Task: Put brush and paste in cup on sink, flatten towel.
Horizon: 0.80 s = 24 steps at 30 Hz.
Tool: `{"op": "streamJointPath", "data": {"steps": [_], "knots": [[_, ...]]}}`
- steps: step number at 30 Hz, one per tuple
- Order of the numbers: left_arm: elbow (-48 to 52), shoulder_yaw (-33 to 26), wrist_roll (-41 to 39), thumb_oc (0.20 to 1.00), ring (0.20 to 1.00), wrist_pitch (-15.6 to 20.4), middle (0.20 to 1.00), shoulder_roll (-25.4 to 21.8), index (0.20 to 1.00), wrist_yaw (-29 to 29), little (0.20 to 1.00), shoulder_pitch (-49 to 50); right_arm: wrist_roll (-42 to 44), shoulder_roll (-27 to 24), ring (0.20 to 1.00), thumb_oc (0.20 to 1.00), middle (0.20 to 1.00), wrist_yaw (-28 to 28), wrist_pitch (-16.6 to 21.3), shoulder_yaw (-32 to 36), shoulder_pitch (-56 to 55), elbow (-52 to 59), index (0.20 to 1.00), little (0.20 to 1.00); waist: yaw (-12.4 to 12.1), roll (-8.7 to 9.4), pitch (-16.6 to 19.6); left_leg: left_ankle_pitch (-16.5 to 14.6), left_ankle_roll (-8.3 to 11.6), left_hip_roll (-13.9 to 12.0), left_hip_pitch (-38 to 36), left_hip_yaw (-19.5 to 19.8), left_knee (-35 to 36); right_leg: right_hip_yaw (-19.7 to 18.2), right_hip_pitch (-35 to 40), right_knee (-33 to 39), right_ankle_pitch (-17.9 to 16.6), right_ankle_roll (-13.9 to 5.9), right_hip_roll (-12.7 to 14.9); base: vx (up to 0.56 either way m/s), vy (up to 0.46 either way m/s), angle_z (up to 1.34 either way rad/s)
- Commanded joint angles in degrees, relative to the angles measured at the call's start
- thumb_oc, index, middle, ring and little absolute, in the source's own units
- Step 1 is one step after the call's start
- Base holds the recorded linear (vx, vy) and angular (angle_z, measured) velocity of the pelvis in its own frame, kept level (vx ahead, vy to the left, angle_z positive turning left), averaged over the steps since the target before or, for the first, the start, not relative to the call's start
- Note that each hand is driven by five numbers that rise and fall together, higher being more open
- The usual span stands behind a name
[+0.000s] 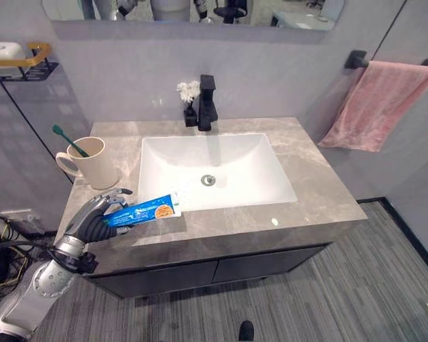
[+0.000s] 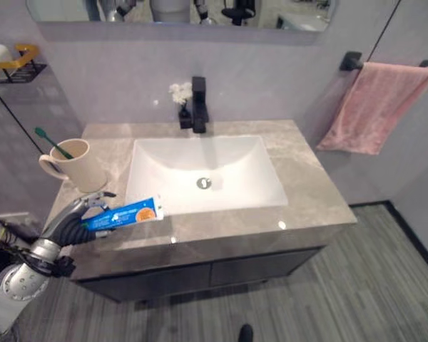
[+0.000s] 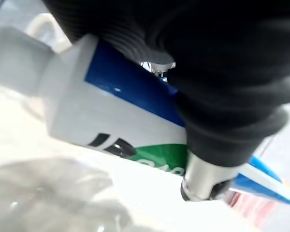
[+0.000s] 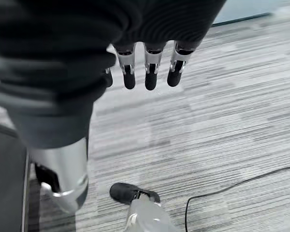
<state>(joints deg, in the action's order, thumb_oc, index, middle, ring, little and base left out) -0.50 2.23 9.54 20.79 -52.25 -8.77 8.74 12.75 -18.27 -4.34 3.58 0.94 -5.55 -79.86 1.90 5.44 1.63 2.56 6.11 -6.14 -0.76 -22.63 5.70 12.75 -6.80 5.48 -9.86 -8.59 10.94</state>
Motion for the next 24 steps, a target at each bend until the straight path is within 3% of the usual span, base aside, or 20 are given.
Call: {"op": "streamJointPath", "data": {"steps": [1, 5, 11, 16, 21, 24], "knots": [[3.95, -5.52, -0.02, 0.2, 0.2, 1.99, 0.2, -1.07, 0.2, -3.45, 0.2, -5.81, 6.34, -4.63, 1.0, 1.0, 1.0, -1.31, 0.86, 0.3, 3.14, -0.49, 1.0, 1.0, 0.61, -1.52, -1.21, -1.4, 0.52, -1.66, -0.51, 5.54, -0.7, 0.69, 3.47, -0.48, 0.01, -4.32, 2.45, 0.0, 0.0, 0.0], [3.51, -6.11, 2.14, 0.2, 0.2, 1.79, 0.2, -1.68, 0.2, -4.97, 0.2, -6.43, 12.5, -10.17, 1.0, 1.0, 1.0, -2.94, 3.6, 5.3, 3.6, 6.09, 1.0, 1.0, 2.08, -1.81, -0.19, -1.54, 0.86, -2.21, -1.69, 5.17, -0.7, 0.34, 4.42, -0.48, 0.42, -4.35, 1.84, 0.0, 0.0, 0.0], [3.49, -7.33, 5.1, 0.2, 0.2, 1.74, 0.2, -1.46, 0.2, -6.71, 0.2, -6.64, 11.61, -14.7, 1.0, 1.0, 1.0, -7.71, 7.07, 10.81, 1.65, 24.78, 1.0, 1.0, 3.49, -2.25, 0.62, -0.96, 0.96, -2.55, -1.6, 4.9, -0.7, 0.08, 4.44, -0.57, 0.46, -4.17, 1.62, -0.04, 0.001, -0.12], [4.55, -8.04, 6.43, 0.2, 0.2, 1.64, 0.2, 0.78, 0.2, -8.47, 0.2, -9.15, 7.3, -17.48, 1.0, 1.0, 1.0, -13.78, 11.31, 17.42, 1.02, 49.81, 1.0, 1.0, 4.47, -2.96, 1.61, -1.33, 0.73, -2.61, -2.25, 5.41, -0.7, 0.49, 5.41, -0.85, 1.06, -4.14, 1.71, 0.0, 0.004, 0.01], [6.2, -7.32, 6.51, 0.2, 0.2, 1.61, 0.2, 0.85, 0.2, -8.64, 0.2, -12.33, 1.68, -19.25, 1.0, 1.0, 1.0, -14.6, 13.34, 17.21, 3.7, 64.21, 1.0, 1.0, 4.11, -2.95, 2.21, -0.78, 0.52, -2.51, -1.73, 5.97, -0.7, 1.24, 5.73, -0.84, 0.75, -3.92, 2.11, -0.04, 0.008, 0.03], [7.78, -6.45, 7.08, 0.2, 0.2, 1.43, 0.2, -0.15, 0.2, -8.89, 0.2, -15.21, 0.12, -21.47, 1.0, 1.0, 1.0, -12.56, 13.68, 13.78, 6.91, 70.64, 1.0, 1.0, 3.53, -2.82, 2.58, -0.68, 0.49, -2.49, -1.79, 6.22, -0.7, 1.65, 6.03, -0.8, 0.84, -3.89, 2.25, -0.03, 0.003, 0.09]]}}
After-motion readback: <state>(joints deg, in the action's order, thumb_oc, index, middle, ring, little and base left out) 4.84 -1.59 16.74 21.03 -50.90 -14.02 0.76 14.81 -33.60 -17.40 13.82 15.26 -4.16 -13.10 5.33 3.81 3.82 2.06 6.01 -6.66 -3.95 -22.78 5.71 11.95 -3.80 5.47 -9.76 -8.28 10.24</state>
